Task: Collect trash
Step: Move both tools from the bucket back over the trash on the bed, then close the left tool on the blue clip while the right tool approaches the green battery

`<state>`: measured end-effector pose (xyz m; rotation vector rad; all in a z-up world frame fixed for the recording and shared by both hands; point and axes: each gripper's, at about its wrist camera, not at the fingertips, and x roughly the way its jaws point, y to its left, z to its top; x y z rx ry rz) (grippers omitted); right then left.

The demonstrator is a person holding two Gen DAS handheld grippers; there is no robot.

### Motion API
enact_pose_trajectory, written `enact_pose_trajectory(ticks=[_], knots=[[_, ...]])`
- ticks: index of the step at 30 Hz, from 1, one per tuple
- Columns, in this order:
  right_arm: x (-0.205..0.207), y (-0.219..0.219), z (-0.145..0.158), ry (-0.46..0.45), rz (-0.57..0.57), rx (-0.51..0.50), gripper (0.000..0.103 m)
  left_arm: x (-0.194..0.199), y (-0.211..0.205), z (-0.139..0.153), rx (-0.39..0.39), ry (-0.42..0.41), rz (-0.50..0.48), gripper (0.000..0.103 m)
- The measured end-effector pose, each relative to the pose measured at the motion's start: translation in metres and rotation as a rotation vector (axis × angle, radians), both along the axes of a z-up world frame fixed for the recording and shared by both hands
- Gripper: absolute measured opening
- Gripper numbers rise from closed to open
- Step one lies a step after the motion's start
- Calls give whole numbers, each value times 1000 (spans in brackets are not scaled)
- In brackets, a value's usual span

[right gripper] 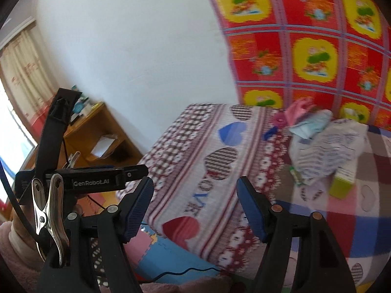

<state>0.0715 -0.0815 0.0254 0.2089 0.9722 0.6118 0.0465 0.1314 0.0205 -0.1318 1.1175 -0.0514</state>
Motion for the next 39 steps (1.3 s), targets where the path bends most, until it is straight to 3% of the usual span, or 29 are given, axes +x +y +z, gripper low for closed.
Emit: enact_pose_trajectory(ticks=[11, 16, 25, 27, 30, 39], knots=[[37, -33, -8, 13, -151, -39, 72, 55, -41, -9, -24, -7, -133, 89], [53, -42, -17, 30, -213, -51, 72, 79, -60, -18, 7, 15, -215, 88], [75, -58, -31, 73, -232, -69, 72, 113, -97, -33, 1, 32, -282, 78], [78, -60, -37, 82, -220, -71, 72, 122, -106, -38, 11, 40, -287, 67], [82, -64, -47, 102, -206, -67, 72, 134, -119, -48, 4, 46, -303, 64], [89, -80, -75, 156, -188, -52, 60, 163, -150, -78, 37, 46, -325, 49]])
